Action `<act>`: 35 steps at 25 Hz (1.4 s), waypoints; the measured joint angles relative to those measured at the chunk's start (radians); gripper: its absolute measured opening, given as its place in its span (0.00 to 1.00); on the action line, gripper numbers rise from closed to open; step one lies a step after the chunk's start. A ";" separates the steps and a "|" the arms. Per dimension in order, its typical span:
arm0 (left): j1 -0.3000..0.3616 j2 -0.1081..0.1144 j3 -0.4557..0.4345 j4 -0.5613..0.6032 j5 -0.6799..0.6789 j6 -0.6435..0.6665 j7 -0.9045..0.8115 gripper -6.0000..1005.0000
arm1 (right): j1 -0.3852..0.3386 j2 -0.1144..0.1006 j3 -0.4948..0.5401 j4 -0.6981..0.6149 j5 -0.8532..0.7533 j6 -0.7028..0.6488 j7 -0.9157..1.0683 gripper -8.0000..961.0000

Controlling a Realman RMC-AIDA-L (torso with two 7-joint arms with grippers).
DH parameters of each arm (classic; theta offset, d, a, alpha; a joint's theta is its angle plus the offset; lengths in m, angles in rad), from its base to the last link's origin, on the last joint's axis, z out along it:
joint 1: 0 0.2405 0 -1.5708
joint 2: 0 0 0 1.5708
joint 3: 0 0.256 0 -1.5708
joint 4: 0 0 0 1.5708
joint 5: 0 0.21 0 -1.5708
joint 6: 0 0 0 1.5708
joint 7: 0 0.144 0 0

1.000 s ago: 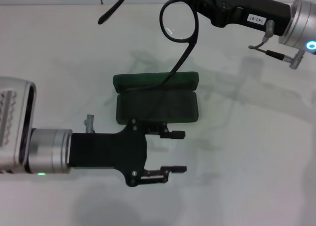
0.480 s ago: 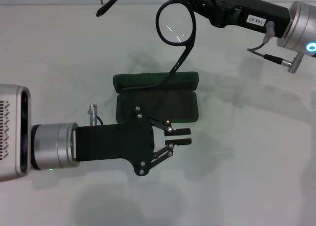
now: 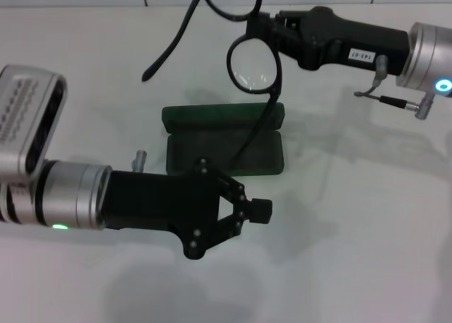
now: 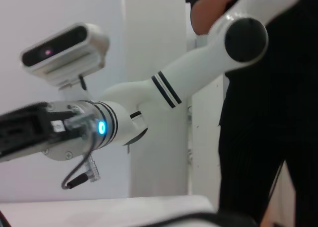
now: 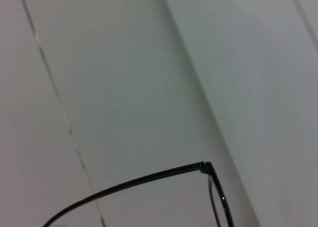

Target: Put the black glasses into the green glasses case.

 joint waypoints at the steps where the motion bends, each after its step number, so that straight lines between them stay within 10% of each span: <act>1: -0.006 0.002 0.000 0.001 0.001 0.004 -0.036 0.02 | -0.004 0.000 -0.013 -0.009 0.000 0.001 -0.002 0.07; 35: -0.005 0.009 -0.037 -0.017 -0.166 0.047 -0.266 0.00 | -0.065 -0.003 -0.026 -0.030 -0.001 -0.144 -0.242 0.07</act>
